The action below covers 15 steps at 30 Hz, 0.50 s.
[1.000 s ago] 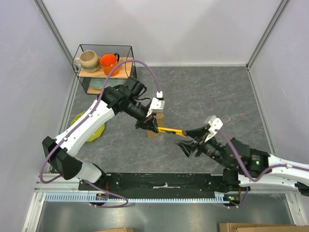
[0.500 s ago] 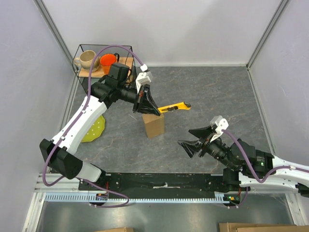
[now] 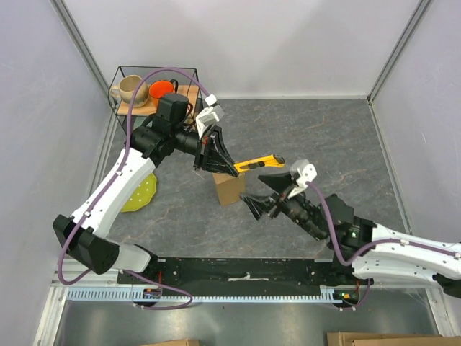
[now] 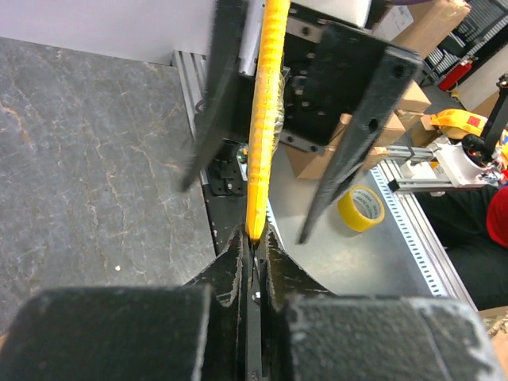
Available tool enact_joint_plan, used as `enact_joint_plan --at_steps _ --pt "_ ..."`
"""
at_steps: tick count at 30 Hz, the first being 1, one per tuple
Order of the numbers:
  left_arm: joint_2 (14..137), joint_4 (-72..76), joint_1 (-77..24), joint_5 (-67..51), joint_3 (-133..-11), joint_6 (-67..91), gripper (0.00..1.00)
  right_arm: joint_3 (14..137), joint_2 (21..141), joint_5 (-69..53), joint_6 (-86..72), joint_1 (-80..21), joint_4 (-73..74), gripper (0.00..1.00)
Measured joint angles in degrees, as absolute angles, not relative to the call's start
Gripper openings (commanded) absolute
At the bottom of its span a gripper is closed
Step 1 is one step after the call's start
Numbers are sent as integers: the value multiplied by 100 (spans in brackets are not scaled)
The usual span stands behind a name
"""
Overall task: Unpack the express box
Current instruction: Adjust the knife.
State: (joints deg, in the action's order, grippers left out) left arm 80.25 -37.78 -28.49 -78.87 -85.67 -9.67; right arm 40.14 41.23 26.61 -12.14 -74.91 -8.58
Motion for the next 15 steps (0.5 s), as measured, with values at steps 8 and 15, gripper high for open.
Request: enact_joint_plan --at_steps 8,15 --pt "7793 -3750 -2880 -7970 -8392 -919 2 4123 4678 1437 -1498 -6316 -1911 84" --pt "7793 -3750 -2880 -7964 -8390 -910 2 4296 5002 709 -1660 -6270 -2545 76"
